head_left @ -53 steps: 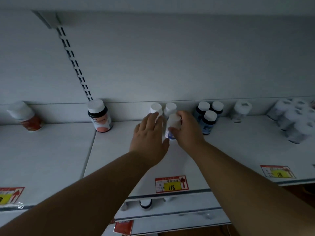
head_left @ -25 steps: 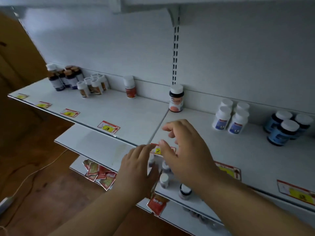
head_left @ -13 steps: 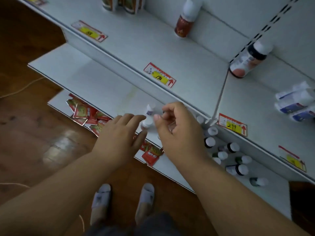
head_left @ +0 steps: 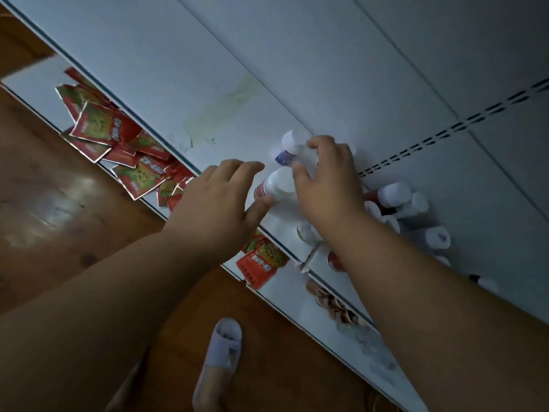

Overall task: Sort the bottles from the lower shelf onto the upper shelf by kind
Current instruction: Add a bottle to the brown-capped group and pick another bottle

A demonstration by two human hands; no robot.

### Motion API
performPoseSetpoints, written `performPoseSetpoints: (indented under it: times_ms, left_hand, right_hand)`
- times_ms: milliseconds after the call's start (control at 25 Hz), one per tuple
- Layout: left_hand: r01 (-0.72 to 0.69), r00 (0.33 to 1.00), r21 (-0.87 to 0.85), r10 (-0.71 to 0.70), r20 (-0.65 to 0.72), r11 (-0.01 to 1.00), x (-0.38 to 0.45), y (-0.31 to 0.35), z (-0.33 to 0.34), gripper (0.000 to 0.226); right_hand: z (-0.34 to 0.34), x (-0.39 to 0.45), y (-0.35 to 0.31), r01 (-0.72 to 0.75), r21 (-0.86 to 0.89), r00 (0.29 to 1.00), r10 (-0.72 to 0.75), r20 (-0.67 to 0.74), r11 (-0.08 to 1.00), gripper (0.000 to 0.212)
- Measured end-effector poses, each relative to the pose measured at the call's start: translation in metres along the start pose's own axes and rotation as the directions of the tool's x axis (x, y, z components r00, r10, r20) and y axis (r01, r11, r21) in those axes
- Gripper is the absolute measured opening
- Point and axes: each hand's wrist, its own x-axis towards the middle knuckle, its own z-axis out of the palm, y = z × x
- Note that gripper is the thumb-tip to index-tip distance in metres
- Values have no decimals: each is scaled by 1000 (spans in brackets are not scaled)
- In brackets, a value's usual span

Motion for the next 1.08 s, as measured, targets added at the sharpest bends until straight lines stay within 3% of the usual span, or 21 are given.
performPoseSetpoints:
  times_ms: [80,280,360,480,600,800,920,1080]
  left_hand:
    - [1,1000,0,-1,-15,1000,17,-11,15,60]
    - [21,1000,-33,-22,-11,999,57,-26,29,59]
    - [31,1000,-44,-30,4,999,65,-27,29,61]
    - [83,996,-171,-88,-20,982,56,-27,12,68]
    - [148,974,-351,-197,-110,925,15,-21,-38,69]
    - [214,948,-546,-308,-85,810,-101,47,-160,38]
    - [268,948,-561,-319,8,783,-151,85,-222,54]
    - [123,992,-468,-117,41,875,-172,131,-280,69]
  right_hand:
    - [14,38,8,-6,-58,1000,7,3,998,42]
    - [41,102,19,17,-195,965,35,259,981,58]
    - [43,112,24,47,-201,960,11,279,978,53]
    - [26,97,8,75,-95,982,-57,182,993,43]
    - [-4,38,-30,57,234,973,-107,205,970,43]
    - [-78,-91,-109,-190,682,927,-100,361,707,36]
    - [-136,-145,-149,-323,832,924,-41,381,452,20]
    - [-228,-190,-175,-303,941,952,79,294,148,26]
